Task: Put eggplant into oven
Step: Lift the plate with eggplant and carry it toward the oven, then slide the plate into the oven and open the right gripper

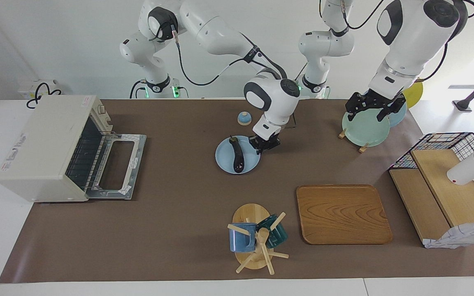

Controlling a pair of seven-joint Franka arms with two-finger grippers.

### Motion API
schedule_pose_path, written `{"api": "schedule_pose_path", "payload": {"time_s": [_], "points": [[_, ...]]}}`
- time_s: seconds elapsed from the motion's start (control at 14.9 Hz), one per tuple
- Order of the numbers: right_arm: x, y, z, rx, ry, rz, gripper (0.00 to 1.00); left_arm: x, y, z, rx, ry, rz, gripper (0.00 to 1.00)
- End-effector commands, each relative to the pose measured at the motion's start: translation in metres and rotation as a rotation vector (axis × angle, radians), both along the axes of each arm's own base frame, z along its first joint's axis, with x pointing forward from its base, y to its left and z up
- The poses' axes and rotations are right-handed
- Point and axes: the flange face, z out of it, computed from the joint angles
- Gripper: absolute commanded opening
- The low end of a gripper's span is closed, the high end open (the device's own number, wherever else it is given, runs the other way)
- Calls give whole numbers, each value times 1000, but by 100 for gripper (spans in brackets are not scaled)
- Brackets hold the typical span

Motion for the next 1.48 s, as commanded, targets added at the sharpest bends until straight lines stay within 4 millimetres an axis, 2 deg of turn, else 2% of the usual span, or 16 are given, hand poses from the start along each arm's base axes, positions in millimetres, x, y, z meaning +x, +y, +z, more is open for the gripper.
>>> {"api": "schedule_pose_path", "payload": {"time_s": [0.0,0.2,0.34,0.54,0.74,0.94,1.08,1.21,1.41], "points": [[24,-41,37,-45,1,-39,0,-1,3,5,-13,-10,3,100],[45,-86,64,-80,48,-22,0,-1,3,5,-13,-10,3,100],[67,-139,77,-98,58,-50,0,-1,3,5,-15,-10,3,100],[80,-217,84,-102,111,-79,0,-1,3,5,-15,-10,3,100],[74,-294,77,-87,164,-72,0,-1,3,5,-13,-10,3,100],[73,-367,87,-65,212,-60,0,-1,3,5,-15,-10,3,100],[70,-404,85,-53,245,-52,0,-1,3,5,-15,-10,3,100],[67,-447,95,-33,262,-49,0,-1,3,5,-13,-10,3,100],[62,-519,96,8,298,-39,0,-1,3,5,-13,-10,3,100]]}}
